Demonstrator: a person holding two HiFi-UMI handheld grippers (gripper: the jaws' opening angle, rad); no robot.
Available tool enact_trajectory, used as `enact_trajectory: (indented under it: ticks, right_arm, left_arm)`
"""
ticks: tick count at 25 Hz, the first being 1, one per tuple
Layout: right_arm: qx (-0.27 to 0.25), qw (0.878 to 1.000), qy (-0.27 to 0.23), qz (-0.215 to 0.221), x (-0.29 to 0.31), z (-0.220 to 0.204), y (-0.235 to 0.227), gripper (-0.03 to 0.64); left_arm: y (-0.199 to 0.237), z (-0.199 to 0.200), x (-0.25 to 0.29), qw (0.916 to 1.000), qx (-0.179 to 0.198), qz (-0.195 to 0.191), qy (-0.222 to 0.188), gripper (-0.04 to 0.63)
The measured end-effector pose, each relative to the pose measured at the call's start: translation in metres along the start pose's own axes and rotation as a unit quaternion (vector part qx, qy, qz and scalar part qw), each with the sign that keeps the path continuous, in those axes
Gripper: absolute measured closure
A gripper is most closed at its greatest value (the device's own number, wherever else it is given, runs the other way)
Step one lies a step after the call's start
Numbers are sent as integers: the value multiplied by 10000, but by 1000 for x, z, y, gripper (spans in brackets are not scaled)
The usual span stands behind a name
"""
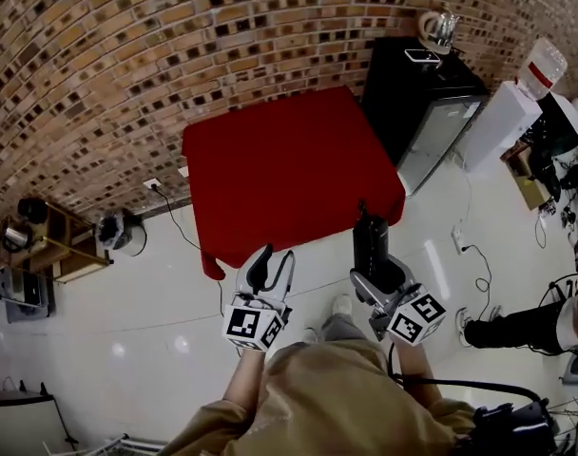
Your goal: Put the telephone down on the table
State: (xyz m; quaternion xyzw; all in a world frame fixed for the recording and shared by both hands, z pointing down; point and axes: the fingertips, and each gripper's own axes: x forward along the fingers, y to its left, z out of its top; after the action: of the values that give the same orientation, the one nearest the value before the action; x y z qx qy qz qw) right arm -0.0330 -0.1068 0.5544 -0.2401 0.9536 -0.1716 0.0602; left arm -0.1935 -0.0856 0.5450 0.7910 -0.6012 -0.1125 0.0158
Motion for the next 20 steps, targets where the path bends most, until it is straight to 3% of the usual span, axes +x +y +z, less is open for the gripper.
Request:
enact_trajectory:
  ticks: [6,11,16,20]
  right_arm:
    - [101,9996,253,35,70,-20,-71,327]
    - [-222,9973,695,-74,143,-42,-163,327]
    - [-299,9918,1179,-383,234,-47,-293,327]
    - [-383,9819,1655,-840,298,-67,-417,327]
  left_arm:
    - [73,-37,39,9989,-206,411,103,436]
    - [132,-54,112,9973,-4,728,39,437]
    - [192,-68,214,9956,49,936,-21,437]
    - [217,-76,275,9952,325,922,92,436]
